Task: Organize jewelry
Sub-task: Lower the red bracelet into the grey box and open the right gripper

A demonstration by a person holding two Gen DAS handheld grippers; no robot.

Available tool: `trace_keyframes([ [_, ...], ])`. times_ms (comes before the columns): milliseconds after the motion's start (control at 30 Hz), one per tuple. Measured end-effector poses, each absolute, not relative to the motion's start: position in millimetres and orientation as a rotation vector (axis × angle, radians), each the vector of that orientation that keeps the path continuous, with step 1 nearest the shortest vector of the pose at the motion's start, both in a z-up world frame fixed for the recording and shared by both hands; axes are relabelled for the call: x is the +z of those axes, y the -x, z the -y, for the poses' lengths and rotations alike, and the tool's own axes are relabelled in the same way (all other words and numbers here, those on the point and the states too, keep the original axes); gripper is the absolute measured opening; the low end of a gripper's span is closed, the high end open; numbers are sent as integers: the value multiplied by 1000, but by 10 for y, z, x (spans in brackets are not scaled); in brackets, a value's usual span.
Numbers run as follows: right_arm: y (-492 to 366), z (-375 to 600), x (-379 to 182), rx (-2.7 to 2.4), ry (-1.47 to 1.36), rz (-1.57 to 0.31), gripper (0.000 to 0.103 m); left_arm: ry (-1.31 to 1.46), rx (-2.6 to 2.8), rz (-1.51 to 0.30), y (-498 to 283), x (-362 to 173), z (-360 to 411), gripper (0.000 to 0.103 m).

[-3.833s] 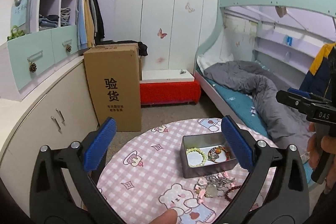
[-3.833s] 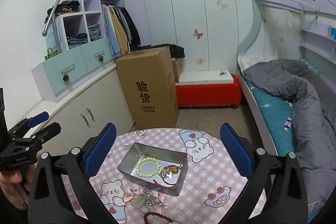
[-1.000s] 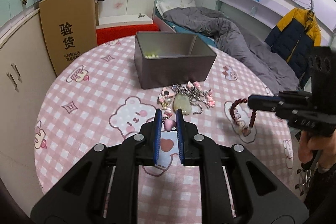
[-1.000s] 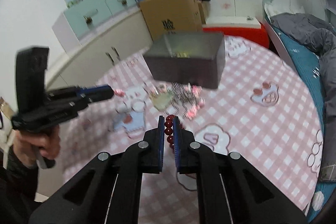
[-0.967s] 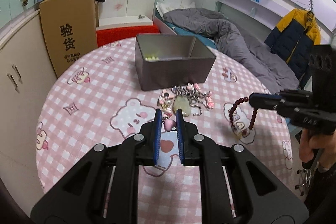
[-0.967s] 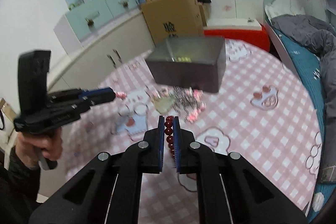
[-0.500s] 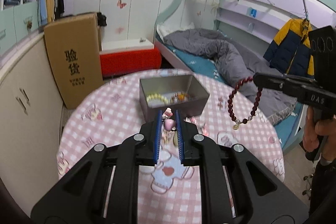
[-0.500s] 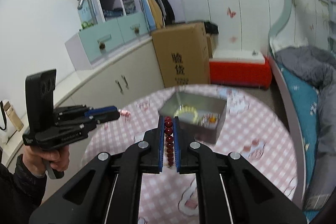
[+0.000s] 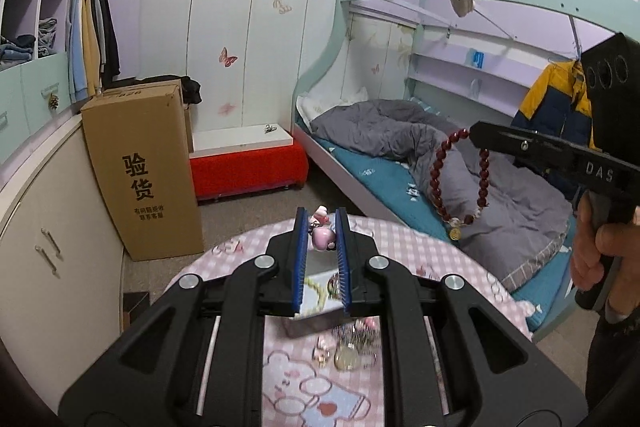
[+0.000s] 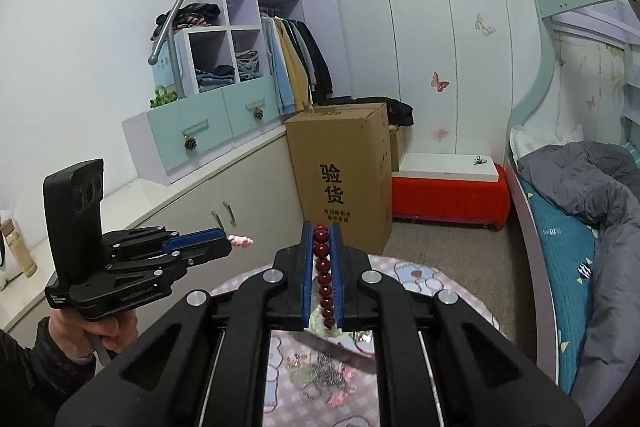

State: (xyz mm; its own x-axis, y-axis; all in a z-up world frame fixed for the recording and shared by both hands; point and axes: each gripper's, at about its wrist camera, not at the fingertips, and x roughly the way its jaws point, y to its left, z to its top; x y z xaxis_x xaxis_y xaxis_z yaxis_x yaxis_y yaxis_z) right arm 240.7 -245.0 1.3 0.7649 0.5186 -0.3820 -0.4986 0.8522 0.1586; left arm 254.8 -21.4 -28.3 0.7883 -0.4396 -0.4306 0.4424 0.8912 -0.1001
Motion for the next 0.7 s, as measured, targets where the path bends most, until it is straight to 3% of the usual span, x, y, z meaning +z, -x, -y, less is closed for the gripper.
trace_keyframes([
  [333,-2764,2402,-61,557,-78,-463,7,23,-506,-503,-2883,-306,397,14],
  [600,-3144,2365,-453,544,-132,-573,10,7,-487,-603,-3206,-611,561,16],
  [633,-3164,2368,-484,539,-139,-580,10,8,-476,-612,-3236,-645,561,38],
  [667,-3199,2382,-532,529,-150,-594,18,7,-440,-617,-3257,-666,553,85],
  [700,-3214,2402,-562,519,-162,-601,24,11,-409,-595,-3238,-666,528,97],
])
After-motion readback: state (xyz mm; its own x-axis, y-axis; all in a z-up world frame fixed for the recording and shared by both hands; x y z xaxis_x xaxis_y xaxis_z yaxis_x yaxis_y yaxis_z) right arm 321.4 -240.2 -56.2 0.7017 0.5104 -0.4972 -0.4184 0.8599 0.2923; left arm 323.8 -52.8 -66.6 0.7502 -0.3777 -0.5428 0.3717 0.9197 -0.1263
